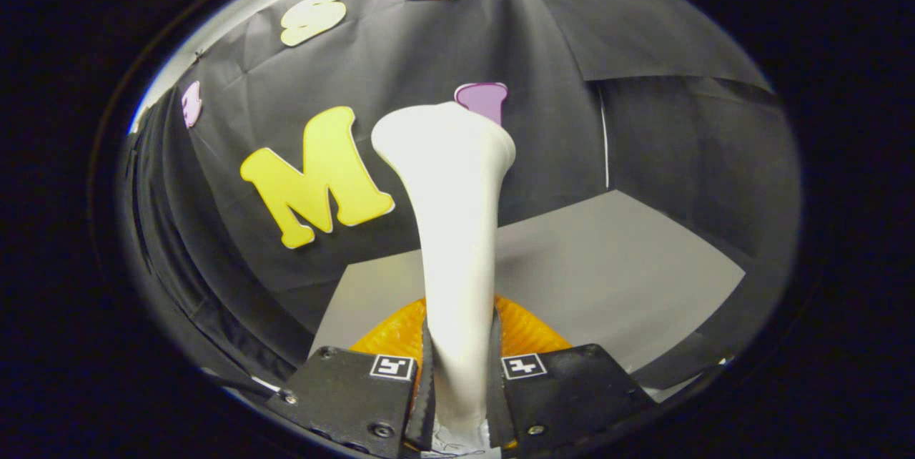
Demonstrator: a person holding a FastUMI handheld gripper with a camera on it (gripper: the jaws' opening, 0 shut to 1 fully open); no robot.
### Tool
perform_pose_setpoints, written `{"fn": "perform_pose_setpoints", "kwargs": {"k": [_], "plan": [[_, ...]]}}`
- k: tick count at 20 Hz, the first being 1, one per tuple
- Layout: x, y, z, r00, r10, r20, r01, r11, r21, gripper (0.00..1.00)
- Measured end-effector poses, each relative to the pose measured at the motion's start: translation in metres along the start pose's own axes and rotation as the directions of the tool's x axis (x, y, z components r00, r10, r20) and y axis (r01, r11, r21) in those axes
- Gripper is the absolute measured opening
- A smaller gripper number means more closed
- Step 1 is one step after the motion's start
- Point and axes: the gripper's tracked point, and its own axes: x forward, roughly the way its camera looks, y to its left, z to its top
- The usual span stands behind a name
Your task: Iron the clothes twice with a garment steamer, once on the left side and once on the right side.
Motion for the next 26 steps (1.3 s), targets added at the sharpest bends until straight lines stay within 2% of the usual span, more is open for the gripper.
{"fn": "perform_pose_setpoints", "kwargs": {"k": [5,13,19,26], "plan": [[-0.030,0.003,0.003,0.998,0.008,0.054,-0.008,1.000,0.017,0.31],[-0.087,0.010,-0.026,0.996,0.027,0.080,-0.031,0.998,0.055,0.31],[-0.153,0.024,-0.054,0.990,-0.011,0.141,0.016,0.999,-0.033,0.31],[-0.232,0.030,-0.115,0.982,-0.070,0.175,0.085,0.993,-0.084,0.31]]}}
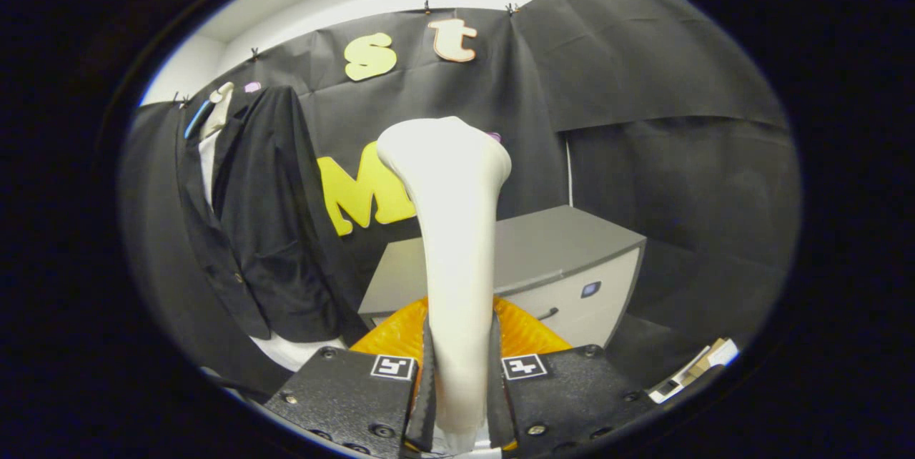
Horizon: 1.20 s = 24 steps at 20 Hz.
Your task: Iron the clothes twice with a garment steamer, once on the left side and once on the right side.
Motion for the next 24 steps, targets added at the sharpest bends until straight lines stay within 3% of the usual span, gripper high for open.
{"fn": "perform_pose_setpoints", "kwargs": {"k": [6,15,24], "plan": [[-0.056,-0.003,-0.033,1.000,-0.029,-0.005,0.029,0.999,-0.041,0.31],[-0.094,-0.021,-0.053,0.994,0.095,-0.048,-0.099,0.991,-0.090,0.31],[-0.099,-0.065,-0.048,0.980,0.186,-0.068,-0.193,0.975,-0.112,0.31]]}}
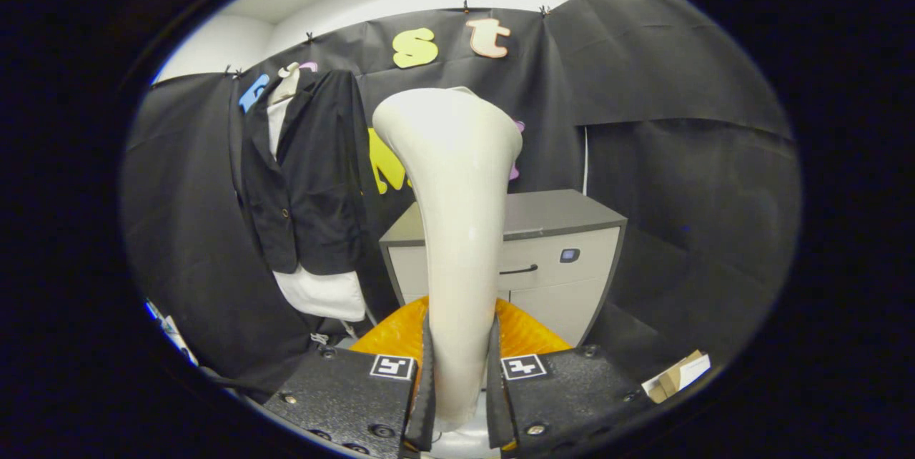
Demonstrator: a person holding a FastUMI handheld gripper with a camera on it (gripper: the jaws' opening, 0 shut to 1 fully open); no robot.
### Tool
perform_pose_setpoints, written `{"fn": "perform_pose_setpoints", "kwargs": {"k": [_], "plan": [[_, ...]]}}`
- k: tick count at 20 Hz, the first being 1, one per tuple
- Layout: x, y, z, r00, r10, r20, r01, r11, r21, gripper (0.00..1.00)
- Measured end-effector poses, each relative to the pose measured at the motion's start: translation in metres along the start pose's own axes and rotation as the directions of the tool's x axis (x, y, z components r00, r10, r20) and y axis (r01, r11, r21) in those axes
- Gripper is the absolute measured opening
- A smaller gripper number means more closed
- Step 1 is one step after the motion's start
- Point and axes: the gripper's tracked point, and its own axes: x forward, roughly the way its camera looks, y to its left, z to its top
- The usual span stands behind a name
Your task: Iron the clothes twice with a garment steamer, once on the left side and once on the right side.
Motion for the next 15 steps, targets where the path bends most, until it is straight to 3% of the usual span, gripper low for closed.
{"fn": "perform_pose_setpoints", "kwargs": {"k": [8,15], "plan": [[0.0026,0.0007,0.0040,0.996,0.088,0.016,-0.087,0.995,-0.056,0.31],[0.0085,0.0039,0.0074,0.999,0.031,0.029,-0.029,0.998,-0.062,0.31]]}}
